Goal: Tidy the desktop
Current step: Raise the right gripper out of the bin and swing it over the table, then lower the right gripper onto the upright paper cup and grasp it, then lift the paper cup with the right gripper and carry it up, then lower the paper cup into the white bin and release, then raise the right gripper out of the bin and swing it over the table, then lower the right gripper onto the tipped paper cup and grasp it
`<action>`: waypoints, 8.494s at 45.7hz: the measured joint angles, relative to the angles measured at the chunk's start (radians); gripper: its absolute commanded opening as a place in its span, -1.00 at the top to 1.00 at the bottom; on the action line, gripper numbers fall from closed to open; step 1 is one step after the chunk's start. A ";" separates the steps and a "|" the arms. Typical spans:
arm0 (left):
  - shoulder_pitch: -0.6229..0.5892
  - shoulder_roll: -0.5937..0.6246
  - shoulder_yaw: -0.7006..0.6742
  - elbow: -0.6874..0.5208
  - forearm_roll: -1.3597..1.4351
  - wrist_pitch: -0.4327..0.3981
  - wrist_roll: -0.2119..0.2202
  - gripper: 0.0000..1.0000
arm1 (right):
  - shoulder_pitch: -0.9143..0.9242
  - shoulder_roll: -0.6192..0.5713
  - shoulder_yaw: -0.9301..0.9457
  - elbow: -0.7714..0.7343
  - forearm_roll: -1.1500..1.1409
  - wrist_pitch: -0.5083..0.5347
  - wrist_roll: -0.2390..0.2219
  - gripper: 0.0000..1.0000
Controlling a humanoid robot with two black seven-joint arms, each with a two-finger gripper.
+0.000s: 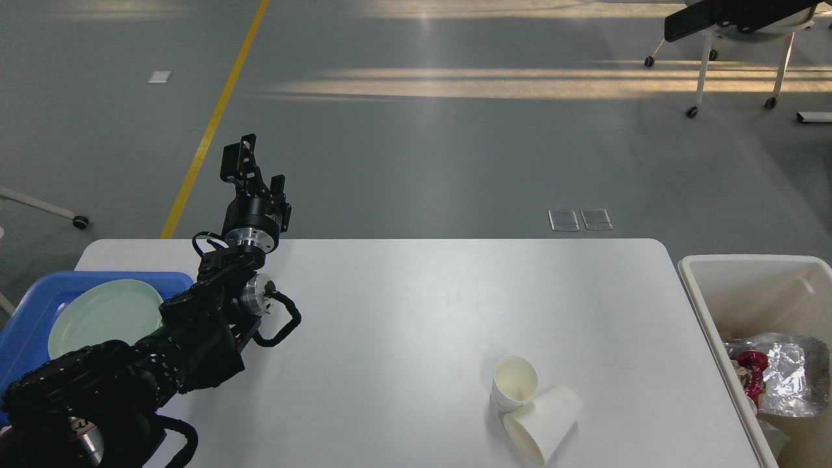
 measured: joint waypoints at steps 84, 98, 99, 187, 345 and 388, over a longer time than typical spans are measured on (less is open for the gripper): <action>0.000 -0.001 0.000 0.000 0.000 0.000 0.000 -0.97 | -1.095 0.439 0.024 -0.018 -0.321 -0.648 0.002 -0.92; 0.000 -0.001 -0.001 0.000 0.000 0.000 0.000 -0.97 | -1.134 0.462 0.025 -0.038 -0.322 -0.652 0.001 -0.59; 0.000 -0.001 -0.001 0.000 0.000 0.000 0.000 -0.97 | -1.137 0.464 0.025 -0.041 -0.321 -0.652 0.001 -0.56; 0.000 -0.001 0.000 0.000 0.000 0.000 0.000 -0.97 | -0.100 -0.104 0.224 -0.086 -0.142 0.000 0.058 1.00; 0.001 -0.001 -0.001 0.000 0.000 0.000 0.000 -0.97 | -0.203 -0.043 0.067 0.026 -0.003 0.000 0.042 -1.00; 0.000 -0.001 0.000 0.000 0.000 0.000 0.000 -0.97 | -0.967 0.229 0.142 0.014 -0.205 -0.254 0.043 -1.00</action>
